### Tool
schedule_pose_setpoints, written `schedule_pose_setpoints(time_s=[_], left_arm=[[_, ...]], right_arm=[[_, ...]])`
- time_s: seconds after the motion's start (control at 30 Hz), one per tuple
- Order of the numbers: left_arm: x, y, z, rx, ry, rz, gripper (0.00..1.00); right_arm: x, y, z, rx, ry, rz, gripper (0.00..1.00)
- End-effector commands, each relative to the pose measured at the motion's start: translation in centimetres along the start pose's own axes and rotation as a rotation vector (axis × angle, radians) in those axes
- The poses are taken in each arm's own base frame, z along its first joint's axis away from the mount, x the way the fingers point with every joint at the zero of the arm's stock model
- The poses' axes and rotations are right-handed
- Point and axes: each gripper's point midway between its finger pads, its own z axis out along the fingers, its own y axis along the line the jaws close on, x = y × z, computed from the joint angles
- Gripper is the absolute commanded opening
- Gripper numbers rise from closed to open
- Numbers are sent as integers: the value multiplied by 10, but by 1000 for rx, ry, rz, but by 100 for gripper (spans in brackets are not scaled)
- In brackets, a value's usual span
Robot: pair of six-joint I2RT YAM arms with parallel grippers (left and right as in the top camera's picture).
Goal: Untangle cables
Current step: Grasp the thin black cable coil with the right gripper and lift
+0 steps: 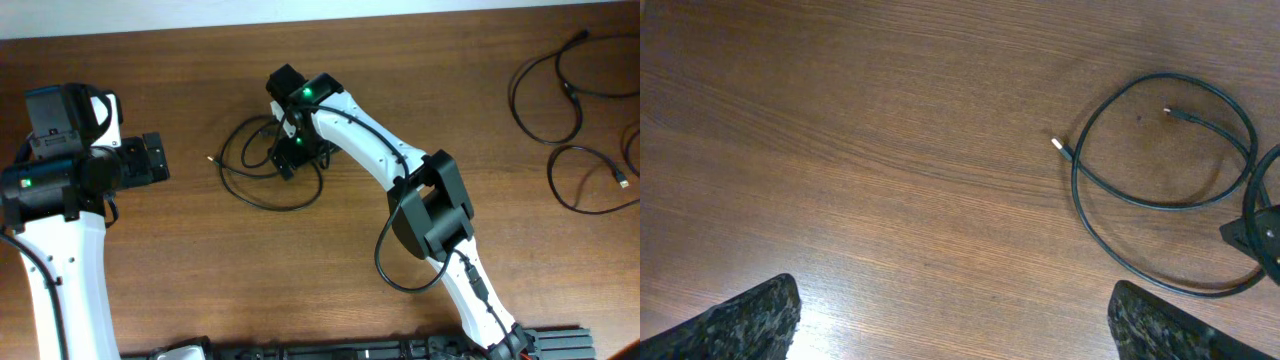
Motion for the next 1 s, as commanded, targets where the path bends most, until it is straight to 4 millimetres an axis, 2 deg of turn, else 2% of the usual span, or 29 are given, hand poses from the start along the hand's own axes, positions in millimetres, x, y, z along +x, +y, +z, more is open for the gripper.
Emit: schedule_pose_setpoints(time_s=[0.0, 0.1, 0.2, 0.3, 0.4, 0.57, 0.73, 0.83, 0.87, 0.97], left_arm=[[-1, 2, -1, -7, -4, 0, 99], [-1, 2, -1, -7, -4, 0, 99], [-1, 2, -1, -7, -4, 0, 99], [-1, 2, -1, -7, -4, 0, 99], [-1, 2, -1, -7, -4, 0, 99], [-1, 2, -1, -7, -4, 0, 99], [-1, 2, -1, -7, -4, 0, 99], [-1, 2, -1, -7, -4, 0, 99], [-1, 2, -1, -7, -4, 0, 99], [-1, 2, -1, -7, -4, 0, 99]], right_arm=[[-7, -3, 10, 23, -17, -16, 99], [-24, -2, 10, 21, -86, -26, 99], [-31, -2, 13, 18, -113, -29, 100], [-35, -3, 22, 19, -130, -32, 93], [-35, -6, 31, 19, -143, -33, 92], [-35, -16, 47, 61, -160, -31, 79], [-37, -17, 48, 69, -173, -31, 41], [-38, -18, 48, 77, -175, -31, 22], [-38, -24, 48, 108, -178, -28, 6], [-39, -41, 45, 203, -182, -18, 4]])
